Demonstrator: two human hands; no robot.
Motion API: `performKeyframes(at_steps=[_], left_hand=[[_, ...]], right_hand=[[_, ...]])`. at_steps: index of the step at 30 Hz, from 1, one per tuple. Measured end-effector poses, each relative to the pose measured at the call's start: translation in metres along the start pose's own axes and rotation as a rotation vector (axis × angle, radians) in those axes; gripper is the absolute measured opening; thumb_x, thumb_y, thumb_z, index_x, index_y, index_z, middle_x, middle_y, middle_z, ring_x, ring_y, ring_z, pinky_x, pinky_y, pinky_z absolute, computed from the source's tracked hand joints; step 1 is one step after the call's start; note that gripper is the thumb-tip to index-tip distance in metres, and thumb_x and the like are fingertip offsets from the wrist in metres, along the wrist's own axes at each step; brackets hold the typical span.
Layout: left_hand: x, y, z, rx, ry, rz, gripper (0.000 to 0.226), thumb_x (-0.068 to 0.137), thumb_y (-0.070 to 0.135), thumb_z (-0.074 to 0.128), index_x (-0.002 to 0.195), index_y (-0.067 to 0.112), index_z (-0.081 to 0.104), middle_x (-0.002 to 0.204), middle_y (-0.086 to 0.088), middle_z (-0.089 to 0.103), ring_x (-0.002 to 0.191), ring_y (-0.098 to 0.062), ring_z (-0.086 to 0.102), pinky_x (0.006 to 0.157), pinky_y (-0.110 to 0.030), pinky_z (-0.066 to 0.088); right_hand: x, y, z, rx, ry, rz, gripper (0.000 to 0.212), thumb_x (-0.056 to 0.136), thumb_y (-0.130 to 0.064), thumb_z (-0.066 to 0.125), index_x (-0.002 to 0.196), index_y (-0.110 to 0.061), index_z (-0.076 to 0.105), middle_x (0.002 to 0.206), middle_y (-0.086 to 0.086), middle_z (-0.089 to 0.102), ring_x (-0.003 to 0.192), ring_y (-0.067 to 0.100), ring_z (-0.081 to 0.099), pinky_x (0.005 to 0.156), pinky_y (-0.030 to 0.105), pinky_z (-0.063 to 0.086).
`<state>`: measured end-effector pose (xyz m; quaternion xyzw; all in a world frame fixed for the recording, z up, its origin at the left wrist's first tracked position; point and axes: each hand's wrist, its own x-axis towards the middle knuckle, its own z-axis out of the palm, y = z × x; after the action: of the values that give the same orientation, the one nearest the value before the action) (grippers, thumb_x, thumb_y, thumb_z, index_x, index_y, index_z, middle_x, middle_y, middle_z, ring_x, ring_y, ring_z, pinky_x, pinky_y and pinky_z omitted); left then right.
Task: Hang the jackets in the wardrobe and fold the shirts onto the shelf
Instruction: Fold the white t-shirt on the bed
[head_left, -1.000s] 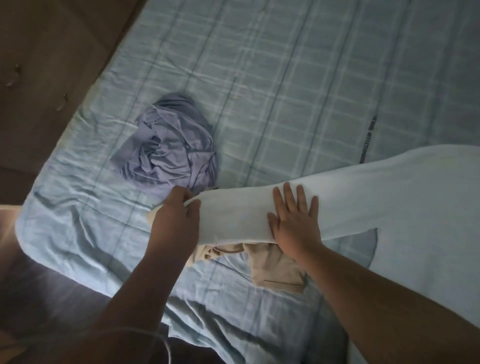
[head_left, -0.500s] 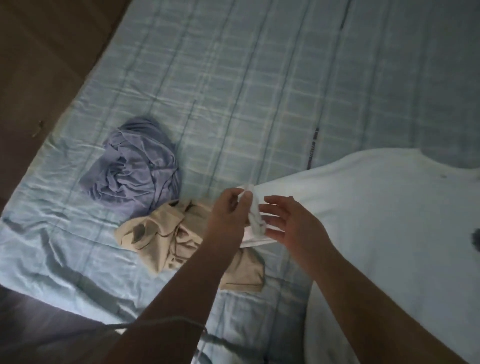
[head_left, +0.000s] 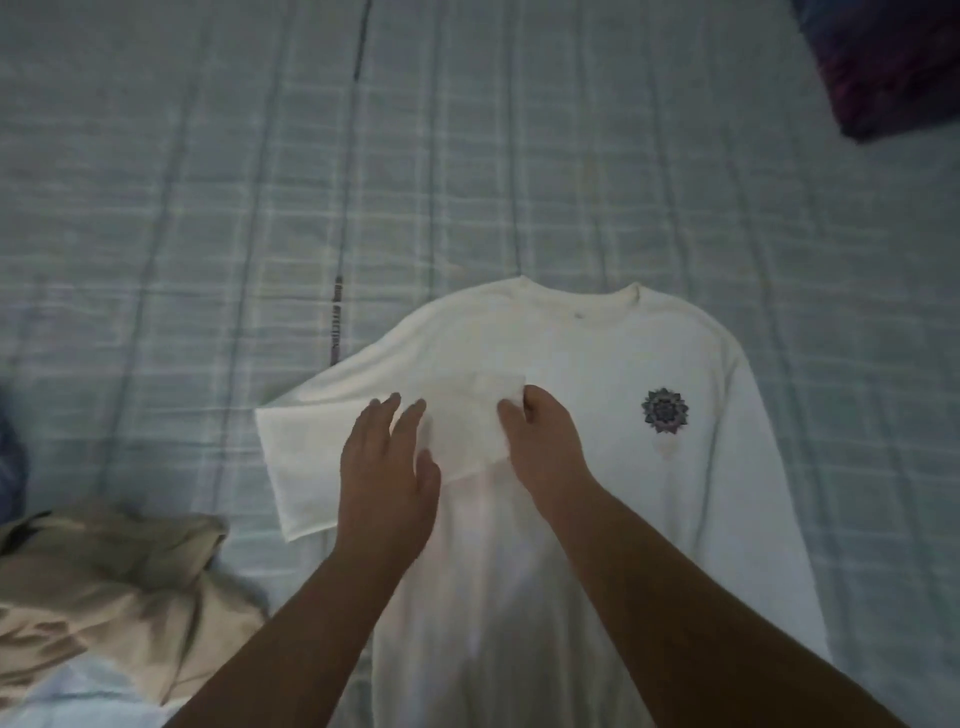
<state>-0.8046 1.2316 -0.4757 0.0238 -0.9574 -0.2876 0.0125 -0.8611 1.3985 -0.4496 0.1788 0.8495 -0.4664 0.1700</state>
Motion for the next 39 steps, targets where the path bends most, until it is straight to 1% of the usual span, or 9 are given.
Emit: performKeyframes(at_steps=[5,9,11,14,20,26,31,36,39], left_hand=[[0.029,0.051,0.075,0.302,-0.244,0.097,0.061,0.097,0.041,0.031,0.155,0.023,0.029,0.160,-0.016,0.025,0.148,-0.037,0.021,0.116,-0.060,0.020],[0.042,0.096,0.122,0.376,-0.300,0.151,0.061,0.098,0.045,0.027,0.156,0.025,0.025,0.161,-0.014,0.024,0.149,-0.036,0.018,0.117,-0.061,0.016],[0.044,0.115,0.143,0.382,-0.321,0.162,0.061,0.098,0.045,0.028,0.156,0.025,0.025,0.161,-0.014,0.024,0.149,-0.035,0.018,0.117,-0.061,0.016],[0.046,0.137,0.170,0.383,-0.348,0.176,0.060,0.098,0.046,0.028,0.155,0.026,0.026,0.161,-0.013,0.024,0.149,-0.035,0.017,0.117,-0.060,0.015],[0.041,0.149,0.198,0.439,-0.364,0.180,0.062,0.097,0.048,0.026,0.156,0.028,0.024,0.163,-0.011,0.021,0.150,-0.034,0.014,0.118,-0.059,0.013],[0.035,0.142,0.204,0.488,-0.360,0.214,0.063,0.097,0.046,0.031,0.156,0.026,0.024,0.163,-0.012,0.019,0.151,-0.033,0.013,0.118,-0.060,0.014],[0.034,0.145,0.197,0.506,-0.389,0.220,0.063,0.098,0.048,0.027,0.156,0.025,0.022,0.163,-0.013,0.018,0.151,-0.034,0.012,0.119,-0.059,0.012],[0.027,0.164,0.193,0.389,-0.391,0.336,0.061,0.092,0.035,0.036,0.149,0.015,0.035,0.155,-0.015,0.035,0.146,-0.037,0.024,0.118,-0.056,0.020],[0.007,0.179,0.190,0.122,-0.424,0.446,0.052,0.083,0.022,0.039,0.130,0.008,0.055,0.130,-0.012,0.057,0.128,-0.034,0.046,0.109,-0.046,0.037]], right_hand=[[0.036,0.047,-0.079,-0.020,0.154,-0.006,0.026,0.097,-0.020,0.051,0.073,-0.009,0.050,0.065,0.000,0.048,0.060,0.010,0.043,0.061,0.029,0.026],[0.055,0.087,-0.142,-0.058,0.220,0.029,0.022,0.099,-0.022,0.048,0.080,-0.012,0.055,0.074,-0.002,0.055,0.069,0.013,0.049,0.070,0.026,0.031],[0.065,0.107,-0.167,-0.103,0.250,0.058,0.029,0.099,-0.022,0.047,0.071,-0.016,0.046,0.068,-0.005,0.048,0.063,0.010,0.044,0.065,0.028,0.028],[0.078,0.139,-0.194,-0.182,0.272,0.111,0.027,0.099,-0.023,0.046,0.076,-0.009,0.051,0.068,-0.004,0.047,0.064,0.013,0.045,0.056,0.029,0.029],[0.086,0.186,-0.218,-0.225,0.282,0.167,0.023,0.096,-0.023,0.047,0.082,-0.008,0.057,0.078,0.006,0.057,0.078,0.029,0.056,0.069,0.029,0.035],[0.077,0.199,-0.220,-0.319,0.263,0.108,0.015,0.091,-0.022,0.056,0.083,-0.010,0.052,0.076,0.008,0.060,0.076,0.032,0.058,0.066,0.032,0.040],[0.073,0.200,-0.214,-0.265,0.282,0.046,0.018,0.088,-0.019,0.064,0.101,-0.012,0.054,0.090,0.008,0.064,0.087,0.030,0.061,0.072,0.028,0.040],[0.042,0.220,-0.220,-0.161,0.440,0.023,0.025,0.086,-0.015,0.064,0.111,-0.013,0.059,0.100,0.003,0.057,0.090,0.022,0.056,0.084,0.034,0.045],[0.000,0.254,-0.226,-0.278,0.446,0.143,0.036,0.079,-0.006,0.065,0.115,-0.007,0.060,0.109,0.013,0.058,0.103,0.032,0.056,0.094,0.042,0.045]])
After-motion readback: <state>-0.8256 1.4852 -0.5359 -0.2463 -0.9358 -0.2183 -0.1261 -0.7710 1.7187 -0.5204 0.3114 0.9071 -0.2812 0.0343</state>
